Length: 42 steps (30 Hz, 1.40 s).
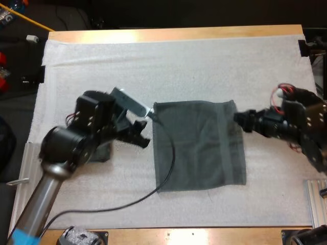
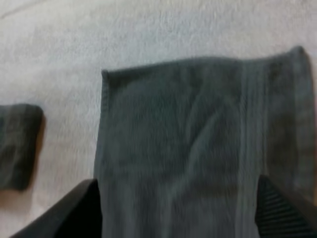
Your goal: Pick towel from pile, fold and stack
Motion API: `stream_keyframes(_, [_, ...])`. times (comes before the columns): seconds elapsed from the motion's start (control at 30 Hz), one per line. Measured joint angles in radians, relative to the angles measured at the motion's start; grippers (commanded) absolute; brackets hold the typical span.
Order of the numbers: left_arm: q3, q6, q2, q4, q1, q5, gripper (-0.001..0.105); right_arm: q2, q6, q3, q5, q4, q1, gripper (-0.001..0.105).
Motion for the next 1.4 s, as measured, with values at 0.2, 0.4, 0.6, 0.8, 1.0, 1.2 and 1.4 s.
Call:
stream_keyframes(0.2, [-0.001, -0.068, -0.145, 0.143, 0.0, 0.053, 0.056, -0.169, -0.005, 0.0, 0.02, 0.218, 0.0, 0.063])
stream_keyframes(0.4, [0.004, -0.09, -0.245, 0.28, 0.0, 0.089, 0.056, -0.303, -0.005, 0.0, 0.023, 0.406, 0.0, 0.063])
stream_keyframes(0.6, [0.063, -0.106, -0.34, 0.35, 0.0, 0.115, 0.056, -0.396, -0.017, 0.0, 0.067, 0.551, 0.0, 0.063])
stream_keyframes(0.8, [0.176, -0.131, -0.383, 0.344, 0.0, 0.148, 0.056, -0.405, -0.021, 0.059, 0.069, 0.563, 0.0, 0.063])
stream_keyframes(1.0, [0.294, -0.15, -0.383, 0.254, 0.0, 0.195, 0.056, -0.366, -0.021, 0.216, 0.065, 0.466, 0.0, 0.063])
stream_keyframes(1.2, [0.36, -0.195, -0.383, 0.144, 0.0, 0.267, 0.056, -0.246, 0.013, 0.32, 0.0, 0.282, 0.0, 0.063])
stream_keyframes(1.4, [0.384, -0.201, -0.383, 0.11, 0.0, 0.268, 0.056, -0.069, 0.015, 0.331, -0.003, 0.179, 0.0, 0.063])
